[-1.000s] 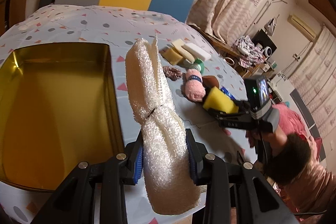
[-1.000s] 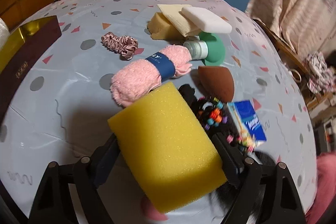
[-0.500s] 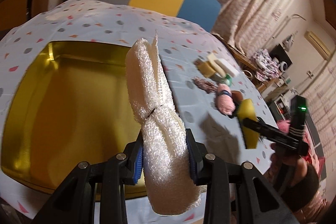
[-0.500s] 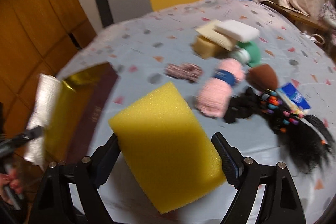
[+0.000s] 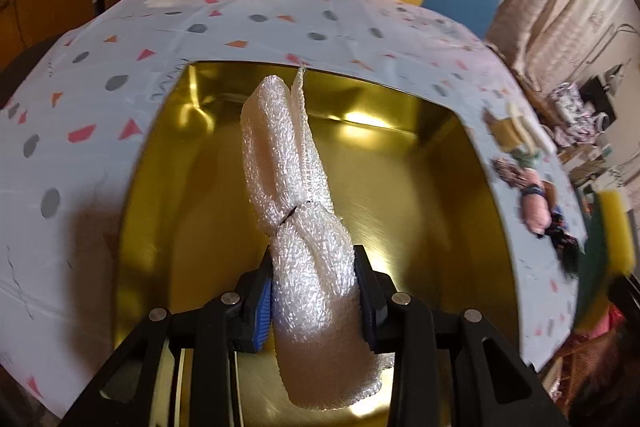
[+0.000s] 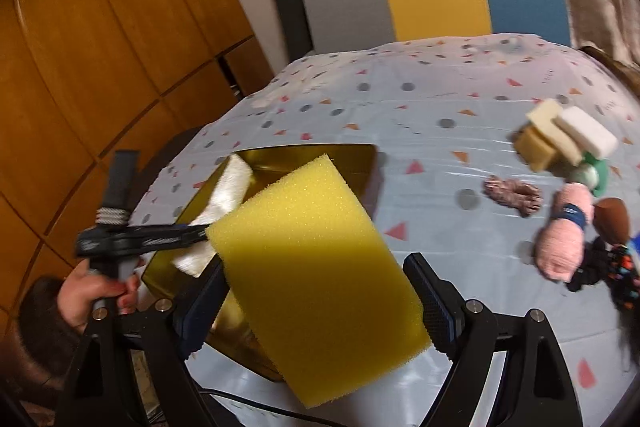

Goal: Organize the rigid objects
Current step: 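Carry the loofah and sponge over the gold tray with both tools, then release the loofah into the tray while the right tool drops the sponge beside it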

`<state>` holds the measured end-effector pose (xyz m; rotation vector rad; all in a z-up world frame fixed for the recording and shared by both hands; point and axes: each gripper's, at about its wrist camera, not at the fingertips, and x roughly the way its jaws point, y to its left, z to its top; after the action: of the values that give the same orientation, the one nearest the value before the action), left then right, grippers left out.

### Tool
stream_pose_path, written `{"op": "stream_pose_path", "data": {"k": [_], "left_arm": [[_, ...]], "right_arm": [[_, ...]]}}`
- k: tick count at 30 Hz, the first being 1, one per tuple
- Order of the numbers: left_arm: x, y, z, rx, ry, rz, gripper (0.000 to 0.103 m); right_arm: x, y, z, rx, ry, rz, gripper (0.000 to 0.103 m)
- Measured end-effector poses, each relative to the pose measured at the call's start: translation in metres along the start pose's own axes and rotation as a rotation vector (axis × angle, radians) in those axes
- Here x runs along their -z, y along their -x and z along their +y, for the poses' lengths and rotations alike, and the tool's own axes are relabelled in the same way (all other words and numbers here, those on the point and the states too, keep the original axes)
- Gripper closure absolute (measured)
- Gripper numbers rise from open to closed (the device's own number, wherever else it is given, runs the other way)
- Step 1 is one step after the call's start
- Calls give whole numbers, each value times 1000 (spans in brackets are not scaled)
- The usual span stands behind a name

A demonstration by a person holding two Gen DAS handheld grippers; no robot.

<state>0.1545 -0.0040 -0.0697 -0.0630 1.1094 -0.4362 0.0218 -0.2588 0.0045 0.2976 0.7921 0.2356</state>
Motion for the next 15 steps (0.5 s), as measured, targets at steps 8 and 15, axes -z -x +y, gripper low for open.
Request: {"op": "stream_pose_path", "data": {"k": [8, 15], "left_arm": [[-20, 2, 20, -144, 8, -48, 48], [-1, 39, 25, -144, 29, -166, 39]], "right_arm": [[0, -25, 20, -31, 12, 52, 16], [0, -47, 23, -41, -5, 97, 16]]}}
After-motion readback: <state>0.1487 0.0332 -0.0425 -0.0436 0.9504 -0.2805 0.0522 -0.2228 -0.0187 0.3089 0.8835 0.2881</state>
